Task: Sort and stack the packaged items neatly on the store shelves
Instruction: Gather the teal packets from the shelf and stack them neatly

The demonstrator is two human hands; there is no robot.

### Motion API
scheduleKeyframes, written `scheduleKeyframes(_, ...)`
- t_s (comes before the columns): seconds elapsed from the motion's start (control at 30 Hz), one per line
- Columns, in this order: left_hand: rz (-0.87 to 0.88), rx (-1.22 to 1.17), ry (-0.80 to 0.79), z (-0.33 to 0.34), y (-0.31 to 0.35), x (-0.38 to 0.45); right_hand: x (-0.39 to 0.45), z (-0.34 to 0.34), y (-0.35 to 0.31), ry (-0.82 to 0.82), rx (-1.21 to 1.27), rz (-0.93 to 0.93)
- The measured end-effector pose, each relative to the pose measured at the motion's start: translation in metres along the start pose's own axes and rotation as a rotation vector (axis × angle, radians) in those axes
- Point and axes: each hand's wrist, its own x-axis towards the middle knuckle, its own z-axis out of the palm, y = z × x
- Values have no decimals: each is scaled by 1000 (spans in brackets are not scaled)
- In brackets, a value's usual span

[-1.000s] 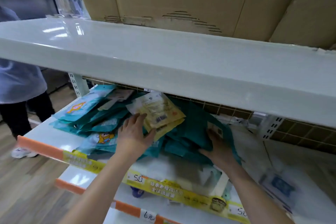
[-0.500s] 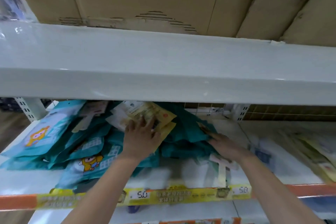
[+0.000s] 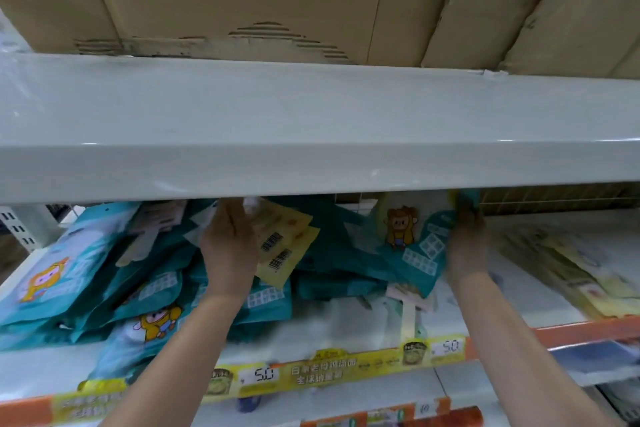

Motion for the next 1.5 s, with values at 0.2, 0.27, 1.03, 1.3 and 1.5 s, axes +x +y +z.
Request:
scheduleKeyframes(0.2, -203, -561, 135, -7, 18, -2, -3, -4, 14, -74, 145, 261)
scheduleKeyframes(0.27, -356, -596, 106, -7, 8, -10, -15, 0, 21, -116, 124, 341)
scheduleKeyframes(1.03, -684, -734, -298, 10, -28, -14, -49, -42, 40, -352, -80, 329)
scheduleKeyframes(1.3, -612, -907, -234, 68, 9, -59, -26, -117, 38, -314, -34, 375)
scheduleKeyframes(1.5, -708, -854, -240, 135, 35, -122, 10, -204, 31, -286, -39, 421)
